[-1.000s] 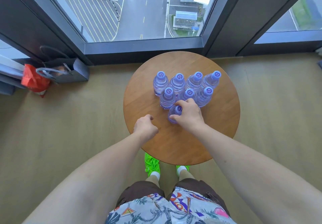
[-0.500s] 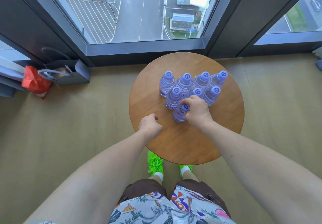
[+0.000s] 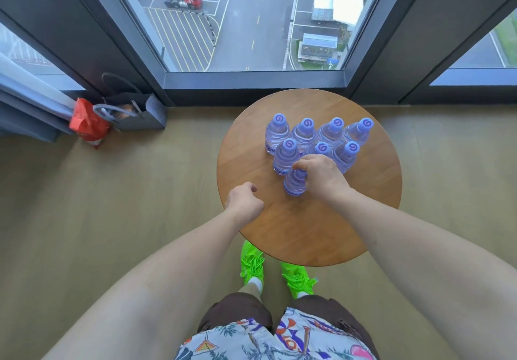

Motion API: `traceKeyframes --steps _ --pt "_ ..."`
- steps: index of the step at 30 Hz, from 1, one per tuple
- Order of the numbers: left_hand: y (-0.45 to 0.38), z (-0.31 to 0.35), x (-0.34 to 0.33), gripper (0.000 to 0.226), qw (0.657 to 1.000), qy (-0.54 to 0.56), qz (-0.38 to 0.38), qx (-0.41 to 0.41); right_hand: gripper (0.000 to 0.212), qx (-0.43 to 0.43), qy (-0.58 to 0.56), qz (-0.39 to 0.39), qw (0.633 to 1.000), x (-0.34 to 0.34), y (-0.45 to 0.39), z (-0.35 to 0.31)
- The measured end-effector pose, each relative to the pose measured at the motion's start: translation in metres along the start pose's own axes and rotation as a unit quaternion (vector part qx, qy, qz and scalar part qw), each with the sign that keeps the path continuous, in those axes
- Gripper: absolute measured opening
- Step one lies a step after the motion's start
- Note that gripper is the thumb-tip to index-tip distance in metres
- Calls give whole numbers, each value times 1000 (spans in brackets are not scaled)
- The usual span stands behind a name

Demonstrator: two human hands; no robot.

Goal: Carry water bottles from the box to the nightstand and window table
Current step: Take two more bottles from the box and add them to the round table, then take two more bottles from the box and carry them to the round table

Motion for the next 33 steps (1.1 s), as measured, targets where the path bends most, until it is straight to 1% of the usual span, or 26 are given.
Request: traceKeyframes --steps 4,7,11,15,18,21,25,30,33 --pt "26 -5 -9 56 1000 3 17 25 55 3 28 -22 999 3 4 -5" --pt "40 4 -9 58 999 4 41 23 56 25 55 -54 997 12 8 -15" --pt "62 12 8 59 996 32 87 19 54 70 66 -50 994 33 8 -34" --pt "90 -1 34 62 989 63 135 21 57 116 70 -37 990 51 9 -74" --pt "116 -28 59 63 979 70 185 37 61 161 74 -25 984 56 18 -122" --pt "149 -72 85 62 969 67 231 62 64 226 90 -29 970 50 39 -183" --pt "215 -156 119 61 945 91 294 108 68 313 99 -49 943 18 91 -279" --pt "336 -295 137 59 906 110 365 184 68 434 108 -74 891 -48 206 -410" --pt "419 -385 134 60 873 133 400 244 68 511 114 -96 847 -97 292 -484"
Point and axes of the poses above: each hand's wrist, its own y-axis away from the middle knuckle, its own x-axis out of the back of the hand, z = x × y, the point moved 3 cm from there along -y, towards the middle knuckle, and after that the axes turned 4 degrees about z, right-handed, at the moved point
